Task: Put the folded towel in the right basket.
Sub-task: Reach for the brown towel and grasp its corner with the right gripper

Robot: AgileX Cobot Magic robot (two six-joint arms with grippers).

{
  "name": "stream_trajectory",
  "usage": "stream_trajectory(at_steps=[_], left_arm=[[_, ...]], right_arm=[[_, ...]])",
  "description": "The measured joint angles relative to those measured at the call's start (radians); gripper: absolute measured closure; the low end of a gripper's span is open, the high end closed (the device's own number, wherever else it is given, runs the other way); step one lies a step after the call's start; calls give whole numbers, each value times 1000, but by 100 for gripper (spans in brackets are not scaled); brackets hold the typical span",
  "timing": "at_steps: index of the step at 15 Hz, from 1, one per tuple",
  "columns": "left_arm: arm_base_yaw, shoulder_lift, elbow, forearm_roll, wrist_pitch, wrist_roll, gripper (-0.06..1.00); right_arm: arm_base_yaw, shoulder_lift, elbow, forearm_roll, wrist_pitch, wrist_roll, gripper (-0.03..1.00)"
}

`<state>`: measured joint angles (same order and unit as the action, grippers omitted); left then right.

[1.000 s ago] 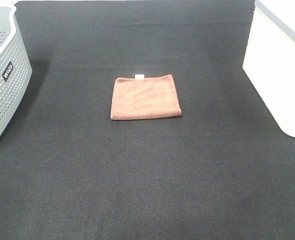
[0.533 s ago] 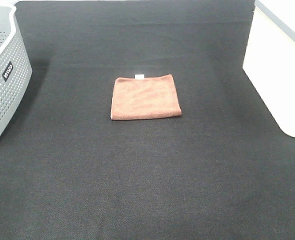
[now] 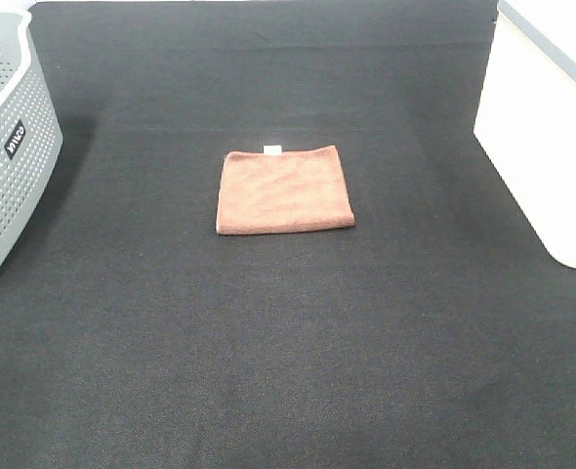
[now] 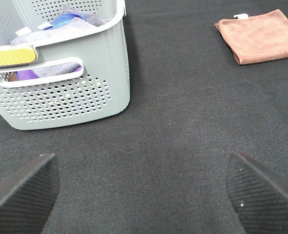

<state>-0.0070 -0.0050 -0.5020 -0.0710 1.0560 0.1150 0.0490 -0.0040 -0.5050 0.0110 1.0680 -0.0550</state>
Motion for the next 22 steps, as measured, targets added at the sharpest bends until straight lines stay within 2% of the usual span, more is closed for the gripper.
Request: stream_trajectory(at_steps=[7,9,12,14,17,22], left_arm=[[0,0,0,0,0,0,6],[0,0,0,0,0,0,6],[0,0,0,0,0,0,6],[0,0,0,0,0,0,6],[0,0,0,0,0,0,6],[0,0,0,0,0,0,6]], right_arm=[[0,3,-2,0,-6,0,30],[0,75,-26,2,-65,0,31],[0,355,-108,56,-196,-1,31],[0,556,-186,101,-230,-31,31],[0,863,-346,188,-233,-90,31],[0,1324,-709,345,-192,-189,31]])
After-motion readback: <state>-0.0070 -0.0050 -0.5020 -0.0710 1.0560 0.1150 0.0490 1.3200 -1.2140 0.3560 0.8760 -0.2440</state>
